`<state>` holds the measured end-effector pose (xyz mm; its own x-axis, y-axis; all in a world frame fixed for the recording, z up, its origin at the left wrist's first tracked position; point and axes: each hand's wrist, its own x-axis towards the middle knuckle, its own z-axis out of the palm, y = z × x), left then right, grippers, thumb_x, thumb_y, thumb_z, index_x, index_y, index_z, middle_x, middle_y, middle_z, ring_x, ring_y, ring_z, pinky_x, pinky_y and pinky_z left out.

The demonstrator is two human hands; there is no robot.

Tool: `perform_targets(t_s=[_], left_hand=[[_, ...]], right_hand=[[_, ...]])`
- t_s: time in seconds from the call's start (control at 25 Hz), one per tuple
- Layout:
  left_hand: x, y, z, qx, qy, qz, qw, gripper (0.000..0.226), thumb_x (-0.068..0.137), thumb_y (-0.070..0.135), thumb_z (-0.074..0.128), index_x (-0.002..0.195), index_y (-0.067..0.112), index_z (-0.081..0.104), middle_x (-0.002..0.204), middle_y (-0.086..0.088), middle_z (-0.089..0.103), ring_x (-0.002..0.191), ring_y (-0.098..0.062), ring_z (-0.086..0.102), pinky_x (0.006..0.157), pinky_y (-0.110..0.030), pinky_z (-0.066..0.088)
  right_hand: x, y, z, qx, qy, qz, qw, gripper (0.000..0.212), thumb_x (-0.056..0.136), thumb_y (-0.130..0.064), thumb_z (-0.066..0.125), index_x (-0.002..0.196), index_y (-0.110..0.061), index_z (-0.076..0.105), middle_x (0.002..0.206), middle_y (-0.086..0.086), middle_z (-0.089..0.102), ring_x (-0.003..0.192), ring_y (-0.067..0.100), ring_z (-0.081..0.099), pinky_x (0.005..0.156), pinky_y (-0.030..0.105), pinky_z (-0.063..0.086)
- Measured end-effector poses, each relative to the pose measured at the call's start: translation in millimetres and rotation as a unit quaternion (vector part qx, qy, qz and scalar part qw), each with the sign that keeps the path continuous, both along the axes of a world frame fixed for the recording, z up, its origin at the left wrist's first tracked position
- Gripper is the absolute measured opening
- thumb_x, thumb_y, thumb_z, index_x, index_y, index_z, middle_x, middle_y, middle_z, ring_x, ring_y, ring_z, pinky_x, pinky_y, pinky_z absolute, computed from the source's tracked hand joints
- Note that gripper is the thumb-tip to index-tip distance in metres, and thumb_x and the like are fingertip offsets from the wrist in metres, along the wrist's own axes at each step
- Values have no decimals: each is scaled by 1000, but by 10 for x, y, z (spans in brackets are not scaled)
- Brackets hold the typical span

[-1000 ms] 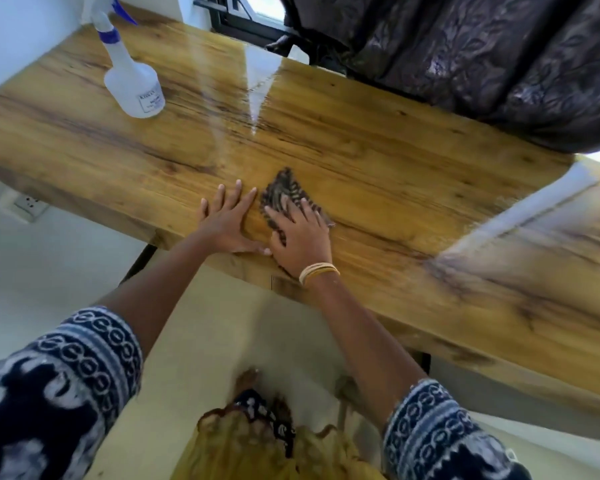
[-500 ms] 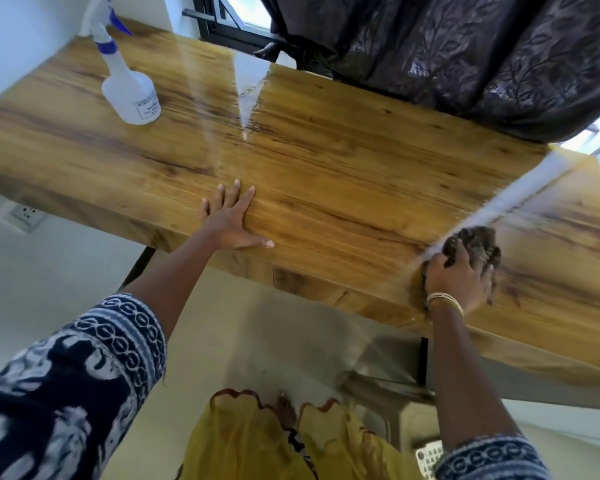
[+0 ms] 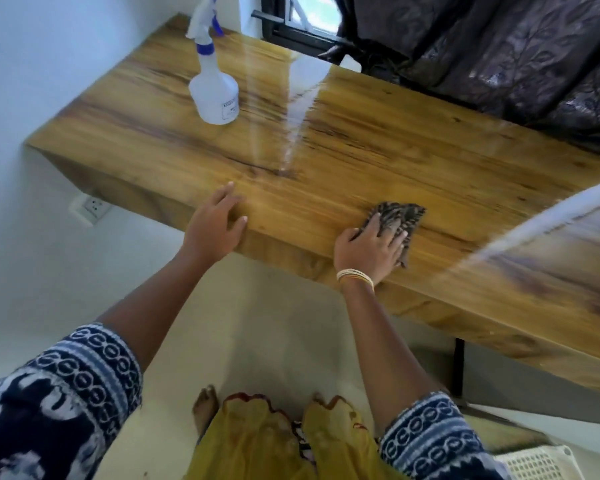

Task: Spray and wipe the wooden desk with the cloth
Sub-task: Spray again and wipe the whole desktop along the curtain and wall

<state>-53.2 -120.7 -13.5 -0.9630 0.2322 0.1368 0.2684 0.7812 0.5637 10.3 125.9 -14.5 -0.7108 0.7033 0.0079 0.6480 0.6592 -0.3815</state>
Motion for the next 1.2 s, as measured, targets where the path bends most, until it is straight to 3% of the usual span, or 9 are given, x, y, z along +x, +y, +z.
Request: perform_targets(t_s=[0.16, 0.24, 0.4, 0.52, 0.68, 0.84, 1.04, 1.12, 1.2], left_hand=[[-250, -1129, 4, -111, 15, 50, 992, 41, 92, 22, 60, 129, 4, 56, 149, -17, 42, 131, -38, 46, 107, -52, 38], [-400, -1677, 31, -183, 5, 75, 980, 50, 92, 23, 59, 137, 4, 48, 152, -18, 37, 138, -37, 38, 112, -52, 32], [-609, -2612, 88, -370, -4, 118, 921, 67, 93, 31, 53, 151, 6, 28, 161, -14, 21, 151, -28, 14, 120, -51, 1], [-677, -3027, 133, -443, 38, 91, 891, 66, 88, 25, 56, 147, 4, 34, 158, -17, 29, 148, -29, 21, 119, -51, -1], [-717, -3205, 180, -471, 81, 88, 874, 63, 85, 15, 53, 145, 0, 38, 155, -21, 33, 147, -34, 22, 119, -51, -6], [-743, -3275, 233, -495, 65, 94, 861, 63, 87, 15, 47, 147, 0, 34, 157, -21, 28, 149, -34, 17, 118, -51, -10], [-736, -3381, 241, -492, 55, 120, 861, 64, 87, 15, 46, 147, -1, 33, 157, -21, 29, 149, -35, 18, 119, -50, -6], [-682, -3390, 238, -490, 53, 125, 861, 65, 88, 16, 47, 148, 0, 31, 157, -21, 28, 149, -34, 17, 119, -50, -5], [-618, -3383, 244, -485, 35, 129, 864, 65, 88, 17, 45, 150, 1, 29, 158, -20, 27, 150, -34, 15, 119, -50, -6]], right_hand=[[-489, -1306, -31, 6, 3, 195, 981, 61, 86, -29, 45, 144, -12, 46, 150, 18, 41, 144, 38, 27, 118, 47, 21], [-772, -1991, -43, 6, 10, 275, 961, 60, 86, -29, 46, 144, -12, 47, 149, 18, 43, 143, 37, 29, 118, 47, 23], [-1285, -3046, -41, 27, 1, 382, 924, 61, 90, -31, 46, 149, -16, 40, 153, 17, 36, 146, 35, 24, 118, 46, 21], [-1673, -3613, -31, 47, -13, 442, 896, 60, 95, -33, 43, 152, -18, 32, 157, 16, 30, 148, 34, 19, 120, 45, 19], [-2202, -4236, -1, 75, -31, 533, 842, 58, 98, -37, 39, 154, -23, 26, 159, 13, 25, 150, 31, 14, 122, 42, 14], [-2484, -4463, -36, 141, -41, 614, 776, 54, 100, -37, 34, 153, -34, 26, 160, 8, 24, 149, 33, 17, 120, 46, 19], [-2509, -4332, -25, 188, 14, 708, 681, 51, 98, -34, 28, 145, -27, 44, 156, 9, 34, 145, 32, 27, 120, 38, 15], [-2491, -4248, -3, 123, 47, 701, 701, 57, 91, -38, 28, 141, -23, 50, 150, 9, 43, 141, 30, 36, 119, 33, 15], [-2586, -4293, 34, 83, 7, 651, 755, 58, 90, -44, 36, 145, -27, 45, 153, 7, 39, 143, 28, 32, 119, 38, 20]])
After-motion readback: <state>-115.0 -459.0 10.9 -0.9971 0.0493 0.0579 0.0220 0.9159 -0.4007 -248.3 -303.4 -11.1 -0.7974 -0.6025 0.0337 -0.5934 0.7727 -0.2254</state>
